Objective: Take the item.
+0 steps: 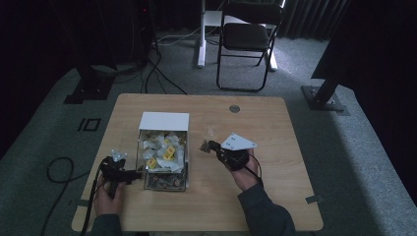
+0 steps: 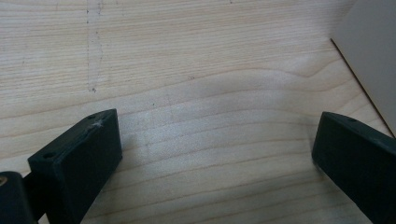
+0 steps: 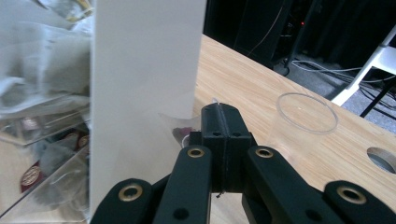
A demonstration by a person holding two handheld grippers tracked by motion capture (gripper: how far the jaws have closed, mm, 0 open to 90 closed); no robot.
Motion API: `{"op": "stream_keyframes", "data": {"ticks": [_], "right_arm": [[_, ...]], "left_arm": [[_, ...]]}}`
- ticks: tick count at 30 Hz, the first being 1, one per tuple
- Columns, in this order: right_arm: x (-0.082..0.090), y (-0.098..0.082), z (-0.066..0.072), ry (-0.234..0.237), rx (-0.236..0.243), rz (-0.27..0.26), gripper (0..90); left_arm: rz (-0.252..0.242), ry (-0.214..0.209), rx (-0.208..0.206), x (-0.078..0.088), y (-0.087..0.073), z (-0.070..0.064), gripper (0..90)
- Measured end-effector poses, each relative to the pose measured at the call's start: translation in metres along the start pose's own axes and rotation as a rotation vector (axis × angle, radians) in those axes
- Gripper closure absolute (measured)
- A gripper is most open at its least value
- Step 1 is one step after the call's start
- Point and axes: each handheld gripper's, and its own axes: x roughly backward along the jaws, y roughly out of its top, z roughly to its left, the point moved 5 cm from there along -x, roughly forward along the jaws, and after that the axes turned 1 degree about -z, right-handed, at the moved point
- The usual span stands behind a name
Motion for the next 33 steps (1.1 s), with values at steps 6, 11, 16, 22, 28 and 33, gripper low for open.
{"op": "stream_keyframes", "data": {"ticks": [6,11,16,22,28,33], "right_arm": [[-0.006,0.0,-0.007,-0.007,-0.013,0.01,90.0],[-0.011,0.002,-0.013,-0.015,-0.024,0.013,90.0],[-0.014,0.004,-0.019,-0.023,-0.034,0.011,90.0],[-0.014,0.006,-0.027,-0.029,-0.038,0.008,90.0],[-0.011,0.009,-0.037,-0.047,-0.048,-0.003,90.0],[-0.013,0.012,-0.045,-0.054,-0.068,-0.009,90.0]], "left_arm": [[0.0,0.0,0.0,0.0,0.0,0.0,2.0],[-0.001,0.001,0.0,0.0,0.0,0.0,2.0],[0.0,0.0,0.0,0.0,0.0,0.0,2.0],[0.0,0.0,0.0,0.0,0.0,0.0,2.0],[0.0,0.0,0.0,0.0,0.0,0.0,2.0],[0.0,0.0,0.0,0.0,0.0,0.0,2.0]]}}
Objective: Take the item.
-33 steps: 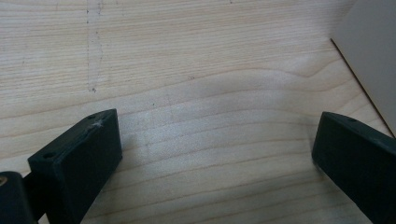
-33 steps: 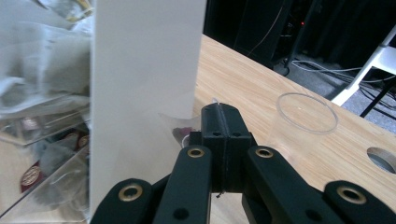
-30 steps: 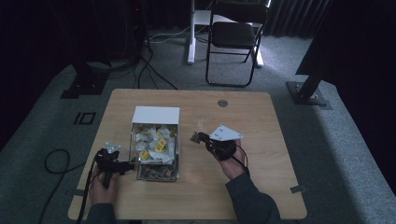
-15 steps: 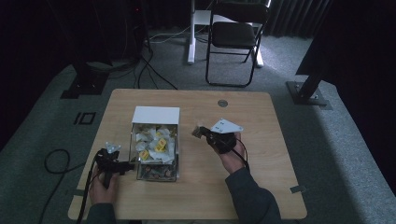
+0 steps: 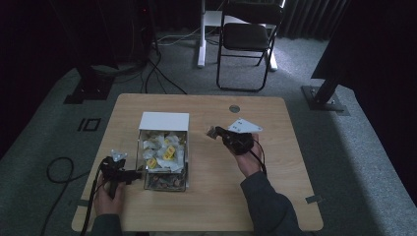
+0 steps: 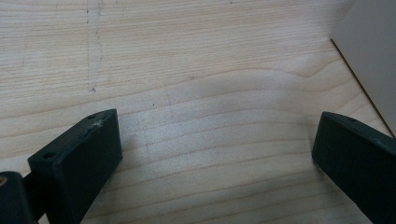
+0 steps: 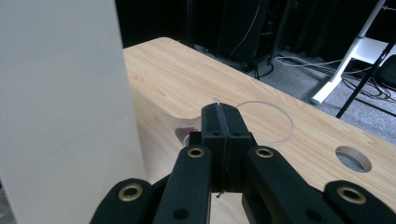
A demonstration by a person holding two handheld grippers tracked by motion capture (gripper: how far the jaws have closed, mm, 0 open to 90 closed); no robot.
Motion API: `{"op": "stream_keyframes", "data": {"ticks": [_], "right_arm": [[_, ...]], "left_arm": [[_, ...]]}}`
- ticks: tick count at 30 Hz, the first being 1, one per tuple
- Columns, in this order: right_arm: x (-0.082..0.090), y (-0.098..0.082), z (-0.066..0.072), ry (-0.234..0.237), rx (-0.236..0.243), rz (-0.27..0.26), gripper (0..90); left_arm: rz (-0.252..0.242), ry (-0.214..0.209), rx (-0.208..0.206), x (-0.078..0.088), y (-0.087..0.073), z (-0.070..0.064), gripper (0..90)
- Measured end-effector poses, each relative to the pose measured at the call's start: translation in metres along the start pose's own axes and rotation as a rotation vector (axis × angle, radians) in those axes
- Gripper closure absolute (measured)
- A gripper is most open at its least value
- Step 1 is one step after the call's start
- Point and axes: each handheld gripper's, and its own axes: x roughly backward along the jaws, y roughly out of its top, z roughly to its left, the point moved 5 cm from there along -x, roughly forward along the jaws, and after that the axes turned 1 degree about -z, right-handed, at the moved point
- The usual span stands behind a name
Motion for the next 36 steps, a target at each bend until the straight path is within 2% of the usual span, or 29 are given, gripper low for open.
{"op": "stream_keyframes", "data": {"ticks": [16,25,32,36], "right_arm": [[-0.017,0.013,-0.016,-0.037,-0.016,0.003,90.0],[-0.029,0.019,-0.025,-0.053,-0.059,-0.013,90.0],[-0.04,0.024,-0.027,-0.067,-0.04,0.002,90.0],[-0.046,0.023,-0.031,-0.086,-0.05,0.01,90.0]], "left_arm": [[0.0,0.0,0.0,0.0,0.0,0.0,2.0],[0.0,0.0,0.0,0.0,0.0,0.0,2.0],[0.0,0.0,0.0,0.0,0.0,0.0,2.0],[0.0,0.0,0.0,0.0,0.0,0.0,2.0]]}}
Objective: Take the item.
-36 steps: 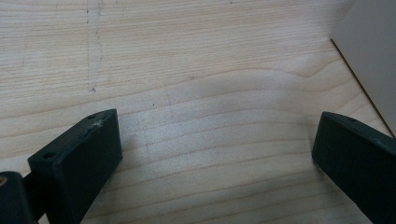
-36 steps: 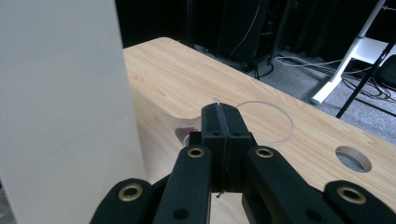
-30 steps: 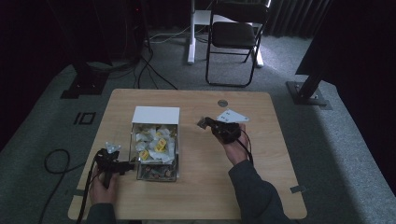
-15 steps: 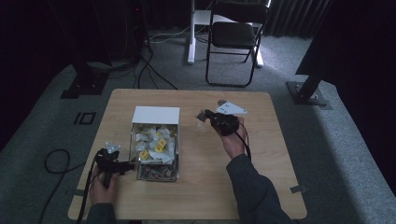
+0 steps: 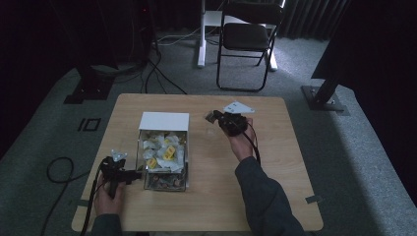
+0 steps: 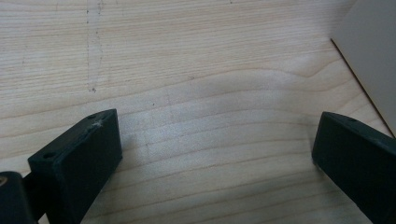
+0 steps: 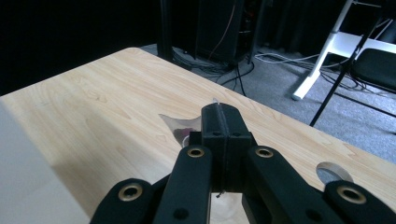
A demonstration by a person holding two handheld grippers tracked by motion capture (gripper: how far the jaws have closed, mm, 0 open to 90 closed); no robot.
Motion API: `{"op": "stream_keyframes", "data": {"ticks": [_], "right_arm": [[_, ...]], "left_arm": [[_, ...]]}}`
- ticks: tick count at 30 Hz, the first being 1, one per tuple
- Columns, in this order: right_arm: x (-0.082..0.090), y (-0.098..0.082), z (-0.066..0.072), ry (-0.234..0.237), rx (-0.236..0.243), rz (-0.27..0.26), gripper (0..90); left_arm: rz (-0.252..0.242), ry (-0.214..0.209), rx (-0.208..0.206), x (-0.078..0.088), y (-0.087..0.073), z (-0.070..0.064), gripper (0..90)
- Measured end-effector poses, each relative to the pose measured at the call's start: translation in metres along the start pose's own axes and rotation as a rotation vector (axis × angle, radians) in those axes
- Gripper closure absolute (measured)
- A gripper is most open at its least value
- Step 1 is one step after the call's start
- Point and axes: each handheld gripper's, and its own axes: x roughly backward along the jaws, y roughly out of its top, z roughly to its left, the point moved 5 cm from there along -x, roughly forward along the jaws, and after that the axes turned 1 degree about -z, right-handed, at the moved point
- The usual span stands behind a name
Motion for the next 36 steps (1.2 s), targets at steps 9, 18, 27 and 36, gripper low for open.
{"op": "stream_keyframes", "data": {"ticks": [9,18,27,36], "right_arm": [[-0.01,0.005,-0.009,-0.022,0.001,0.02,90.0],[-0.018,0.014,-0.016,-0.066,0.022,0.046,90.0],[-0.035,0.011,-0.017,-0.073,-0.003,0.104,76.8],[-0.043,-0.003,-0.022,0.0,-0.125,0.141,28.9]], "left_arm": [[0.0,0.0,0.0,0.0,0.0,0.0,2.0],[0.0,0.0,0.0,0.0,0.0,0.0,2.0],[0.0,0.0,0.0,0.0,0.0,0.0,2.0],[0.001,0.0,-0.001,0.0,0.0,0.0,2.0]]}}
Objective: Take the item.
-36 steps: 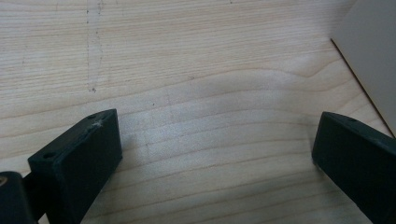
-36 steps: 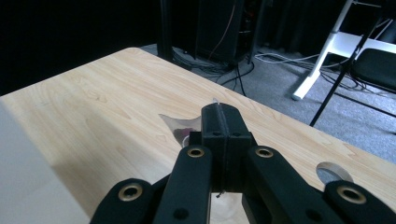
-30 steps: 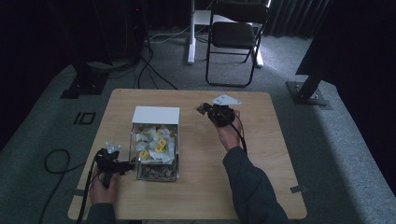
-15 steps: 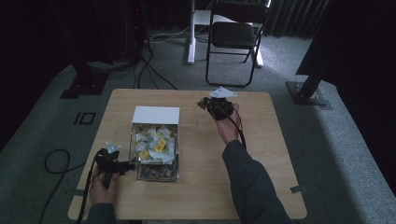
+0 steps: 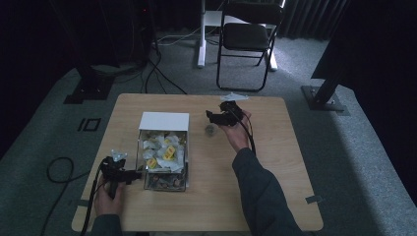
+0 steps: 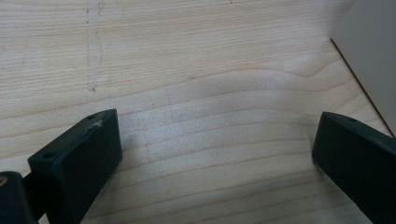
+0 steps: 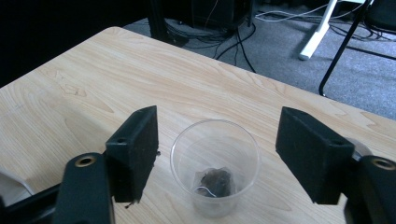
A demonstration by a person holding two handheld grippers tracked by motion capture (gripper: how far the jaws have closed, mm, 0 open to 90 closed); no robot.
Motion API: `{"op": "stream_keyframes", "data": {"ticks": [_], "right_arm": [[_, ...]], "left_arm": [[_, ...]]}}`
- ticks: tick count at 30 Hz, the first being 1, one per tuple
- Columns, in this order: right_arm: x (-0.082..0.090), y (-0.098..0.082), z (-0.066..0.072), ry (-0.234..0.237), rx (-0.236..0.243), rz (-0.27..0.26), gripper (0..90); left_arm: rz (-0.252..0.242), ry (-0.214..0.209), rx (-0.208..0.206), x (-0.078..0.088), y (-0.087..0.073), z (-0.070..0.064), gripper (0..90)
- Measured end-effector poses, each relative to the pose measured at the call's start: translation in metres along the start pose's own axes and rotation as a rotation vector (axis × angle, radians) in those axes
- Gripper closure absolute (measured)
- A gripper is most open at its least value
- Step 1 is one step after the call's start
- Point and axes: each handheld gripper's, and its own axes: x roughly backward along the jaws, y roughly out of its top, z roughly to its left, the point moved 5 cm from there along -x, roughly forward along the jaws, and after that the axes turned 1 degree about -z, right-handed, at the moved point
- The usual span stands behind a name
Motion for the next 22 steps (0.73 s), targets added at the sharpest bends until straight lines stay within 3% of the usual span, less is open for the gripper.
{"op": "stream_keyframes", "data": {"ticks": [12,22], "right_arm": [[0.011,-0.015,-0.01,0.004,-0.009,0.001,28.3],[0.038,-0.025,-0.025,-0.007,0.012,-0.016,28.6]], "left_arm": [[-0.001,0.0,0.001,0.0,0.0,0.0,2.0],[-0.001,0.0,0.001,0.0,0.0,0.0,2.0]]}}
